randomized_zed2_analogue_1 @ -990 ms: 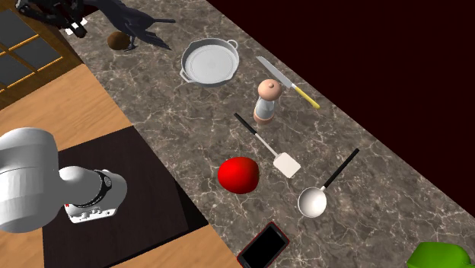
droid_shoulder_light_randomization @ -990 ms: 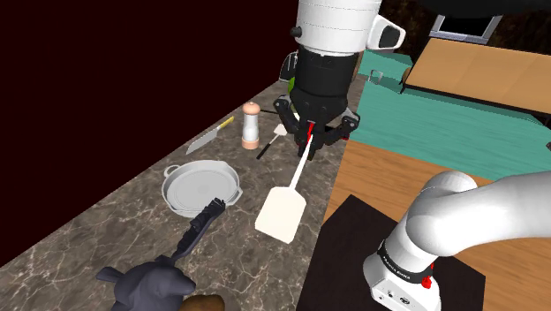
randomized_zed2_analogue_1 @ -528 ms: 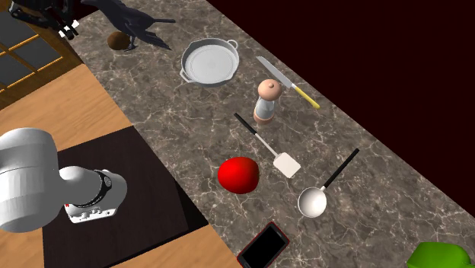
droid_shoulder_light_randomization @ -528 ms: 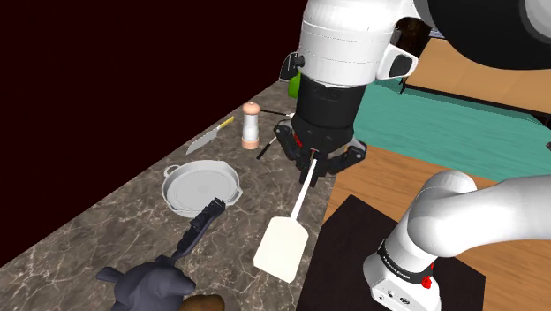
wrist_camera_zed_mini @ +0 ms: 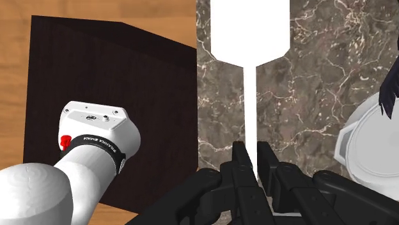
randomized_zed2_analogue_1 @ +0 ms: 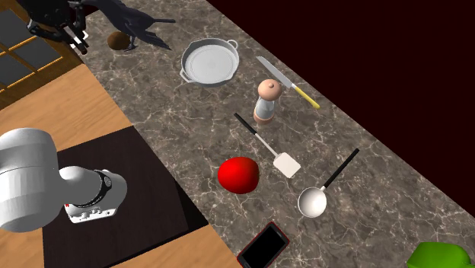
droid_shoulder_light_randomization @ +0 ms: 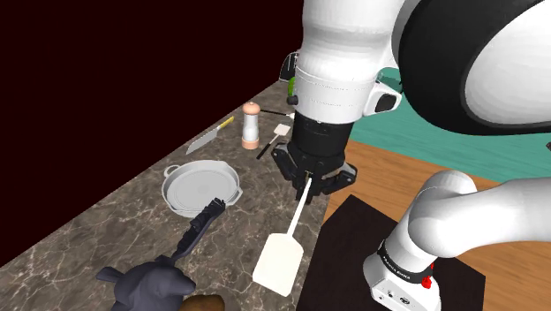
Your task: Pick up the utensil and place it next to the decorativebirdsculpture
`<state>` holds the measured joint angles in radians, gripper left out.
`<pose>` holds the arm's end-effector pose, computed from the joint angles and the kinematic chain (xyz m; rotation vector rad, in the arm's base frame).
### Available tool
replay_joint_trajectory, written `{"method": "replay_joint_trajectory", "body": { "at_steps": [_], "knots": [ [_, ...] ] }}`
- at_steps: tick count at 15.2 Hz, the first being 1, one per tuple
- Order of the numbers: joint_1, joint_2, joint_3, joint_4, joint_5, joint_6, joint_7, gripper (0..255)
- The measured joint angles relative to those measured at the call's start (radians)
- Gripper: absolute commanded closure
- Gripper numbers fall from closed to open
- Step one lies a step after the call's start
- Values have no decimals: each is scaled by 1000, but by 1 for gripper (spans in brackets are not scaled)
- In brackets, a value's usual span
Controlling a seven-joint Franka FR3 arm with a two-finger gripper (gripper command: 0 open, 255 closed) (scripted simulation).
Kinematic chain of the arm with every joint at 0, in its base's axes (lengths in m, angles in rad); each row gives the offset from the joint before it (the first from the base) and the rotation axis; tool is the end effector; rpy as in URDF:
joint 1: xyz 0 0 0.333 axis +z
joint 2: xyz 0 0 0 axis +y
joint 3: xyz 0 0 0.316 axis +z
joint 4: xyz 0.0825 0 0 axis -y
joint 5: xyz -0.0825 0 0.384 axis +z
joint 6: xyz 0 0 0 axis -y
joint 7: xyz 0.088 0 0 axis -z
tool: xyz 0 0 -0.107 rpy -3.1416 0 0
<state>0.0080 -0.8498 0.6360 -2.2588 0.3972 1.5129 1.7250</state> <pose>0.2053 0.2913 0.5758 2.5216 -1.8062 0.0840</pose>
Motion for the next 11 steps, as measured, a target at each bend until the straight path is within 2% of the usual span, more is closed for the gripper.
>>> {"method": "replay_joint_trajectory", "body": {
  "at_steps": [11],
  "knots": [
    [21,-28,51,-152,48,128,-10,255]
  ]
}}
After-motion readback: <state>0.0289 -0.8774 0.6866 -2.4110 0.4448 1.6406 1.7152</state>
